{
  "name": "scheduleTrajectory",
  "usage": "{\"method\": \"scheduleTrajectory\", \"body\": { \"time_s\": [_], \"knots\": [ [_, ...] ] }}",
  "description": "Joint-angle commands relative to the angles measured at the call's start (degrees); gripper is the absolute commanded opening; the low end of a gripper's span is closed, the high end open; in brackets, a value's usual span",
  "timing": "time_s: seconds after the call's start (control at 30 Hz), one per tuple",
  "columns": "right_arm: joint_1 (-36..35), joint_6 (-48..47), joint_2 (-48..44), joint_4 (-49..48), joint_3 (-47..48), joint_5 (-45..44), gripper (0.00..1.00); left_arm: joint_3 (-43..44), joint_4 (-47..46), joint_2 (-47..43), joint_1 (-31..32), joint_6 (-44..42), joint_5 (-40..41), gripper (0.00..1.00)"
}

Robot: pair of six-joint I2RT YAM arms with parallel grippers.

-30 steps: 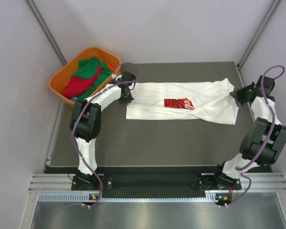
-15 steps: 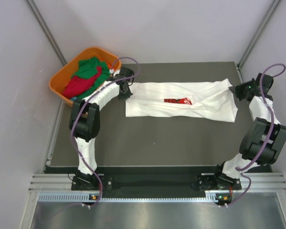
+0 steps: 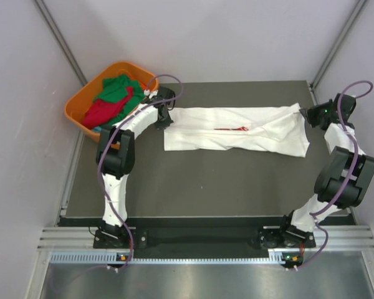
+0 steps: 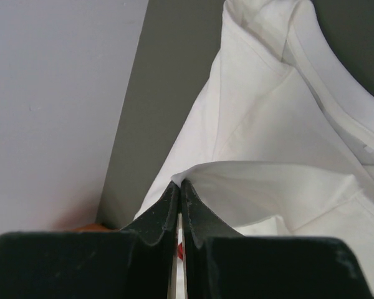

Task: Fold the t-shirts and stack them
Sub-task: Fold the tshirt

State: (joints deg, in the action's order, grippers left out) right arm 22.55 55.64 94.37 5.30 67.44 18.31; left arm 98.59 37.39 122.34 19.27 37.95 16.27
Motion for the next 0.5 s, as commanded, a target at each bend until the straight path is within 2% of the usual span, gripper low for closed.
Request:
{"method": "scheduleTrajectory", "body": {
  "time_s": [0.0,0.2,0.37,0.4,0.47],
  "knots": [
    [-0.75,-0.18,2.13,-3.28,3.66,0.33,0.00,3.28,-0.21,1.05,-0.55,-0.86,1.04,0.00],
    [-1.10,-1.40,6.18,-2.75,6.03,0.59,0.00,5.21,-0.91,2.37,-0.55,-1.83,-0.01,0.02],
    [-1.80,-2.02,9.87,-1.52,9.54,1.03,0.02,7.58,0.58,2.73,-0.55,-2.27,1.48,0.23],
    [-2.15,-2.46,10.22,-1.26,10.07,0.94,0.02,7.67,0.50,2.03,-0.55,-2.44,1.66,0.30],
    [-2.50,-2.64,11.01,-0.30,11.22,0.59,0.02,7.76,0.49,1.23,-0.55,-2.80,2.01,0.34]
  ]
}}
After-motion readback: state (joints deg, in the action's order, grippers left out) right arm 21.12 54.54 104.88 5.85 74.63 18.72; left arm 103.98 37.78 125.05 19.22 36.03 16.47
